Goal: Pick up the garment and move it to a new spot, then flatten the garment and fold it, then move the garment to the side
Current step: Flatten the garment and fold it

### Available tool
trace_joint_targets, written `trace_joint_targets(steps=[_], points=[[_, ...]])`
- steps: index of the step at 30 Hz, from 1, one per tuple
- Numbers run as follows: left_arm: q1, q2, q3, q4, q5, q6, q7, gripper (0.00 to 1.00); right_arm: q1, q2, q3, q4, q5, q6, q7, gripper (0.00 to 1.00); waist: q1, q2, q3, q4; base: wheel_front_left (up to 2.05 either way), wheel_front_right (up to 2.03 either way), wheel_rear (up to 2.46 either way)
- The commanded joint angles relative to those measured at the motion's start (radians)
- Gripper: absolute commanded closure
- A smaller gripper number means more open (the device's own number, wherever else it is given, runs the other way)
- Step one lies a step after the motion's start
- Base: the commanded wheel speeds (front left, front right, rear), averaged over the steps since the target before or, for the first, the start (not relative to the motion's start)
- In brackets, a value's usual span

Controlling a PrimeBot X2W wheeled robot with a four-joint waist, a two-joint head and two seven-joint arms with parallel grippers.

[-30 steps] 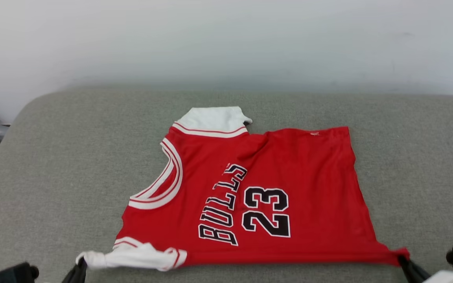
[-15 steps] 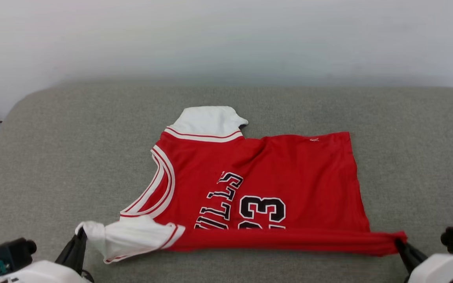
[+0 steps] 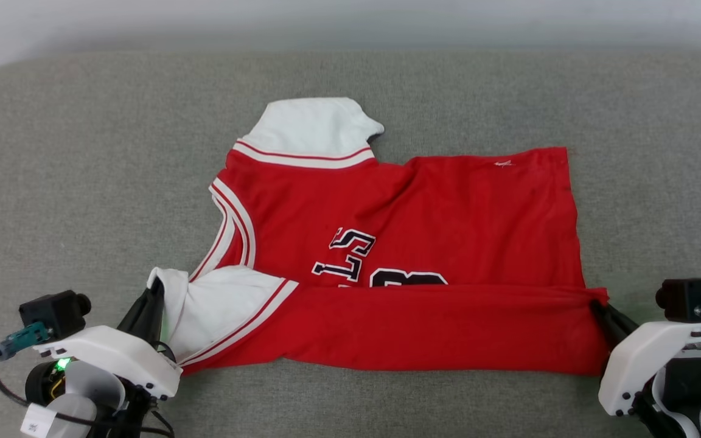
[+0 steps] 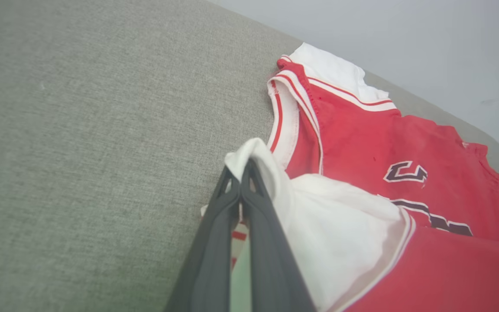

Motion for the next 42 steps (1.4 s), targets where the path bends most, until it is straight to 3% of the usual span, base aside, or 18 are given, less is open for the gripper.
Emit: trace_joint_targets(steps=[1, 6, 7, 8, 9, 15, 21, 28, 32, 38, 42], points=[[-0.018, -0.004, -0.001, 0.017, 0.003, -0.007, 0.002, 1.00, -0.018, -0.006, 0.004, 0.014, 0.002, -0.001, -0.008, 1.00, -0.0002, 0.0000, 0.029, -0.001, 0.00, 0.00, 0.00], [-0.060, -0.033, -0.034, 0.116, -0.015, -0.049, 0.037, 1.00, -0.045, -0.020, 0.045, 0.110, 0.006, -0.001, -0.035, 1.00, -0.0002, 0.0000, 0.046, -0.006, 0.00, 0.00, 0.00], [-0.065, -0.039, -0.040, 0.132, -0.020, -0.056, 0.048, 0.85, -0.047, -0.020, 0.053, 0.122, 0.012, -0.002, -0.048, 0.85, -0.0002, 0.0000, 0.045, -0.006, 0.00, 0.00, 0.00], [-0.069, -0.041, -0.045, 0.147, -0.022, -0.063, 0.055, 0.53, -0.049, -0.023, 0.059, 0.133, 0.015, -0.001, -0.060, 0.54, -0.0002, 0.0000, 0.042, -0.006, 0.00, 0.00, 0.00], [-0.073, -0.045, -0.048, 0.158, -0.023, -0.068, 0.053, 0.00, -0.051, -0.029, 0.067, 0.139, 0.014, -0.001, -0.078, 0.00, -0.0002, 0.0000, 0.036, -0.006, 0.00, 0.00, 0.00], [-0.094, -0.027, -0.025, 0.188, -0.021, -0.070, 0.029, 0.00, -0.033, -0.022, 0.061, 0.113, 0.037, -0.001, -0.268, 0.00, -0.0002, 0.0000, -0.021, 0.004, 0.00, 0.00, 0.00], [-0.093, 0.057, -0.013, 0.156, -0.012, -0.048, 0.090, 0.00, 0.000, -0.003, 0.048, 0.081, 0.023, -0.001, -0.371, 0.00, -0.0002, 0.0000, -0.086, -0.001, 0.00, 0.00, 0.00], [-0.061, 0.181, -0.048, 0.040, -0.073, -0.060, 0.334, 0.00, 0.042, 0.022, 0.030, 0.012, 0.004, -0.001, -0.385, 0.00, -0.0002, 0.0000, -0.121, -0.023, 0.00, 0.00, 0.00], [-0.029, 0.238, -0.046, -0.046, -0.160, -0.018, 0.500, 0.00, 0.060, 0.047, 0.020, -0.038, 0.005, -0.001, -0.375, 0.00, -0.0002, 0.0000, -0.110, -0.048, 0.00, 0.00, 0.00], [0.003, 0.249, -0.062, -0.075, -0.210, 0.048, 0.604, 0.00, 0.050, 0.065, 0.024, -0.067, 0.002, -0.001, -0.372, 0.00, -0.0002, 0.0000, -0.066, -0.085, 0.00, 0.00, 0.00], [0.001, 0.218, -0.068, -0.040, -0.244, 0.050, 0.631, 0.00, 0.033, 0.072, 0.024, -0.070, 0.008, -0.001, -0.371, 0.00, -0.0002, 0.0000, -0.030, -0.101, 0.00, 0.00, 0.00]])
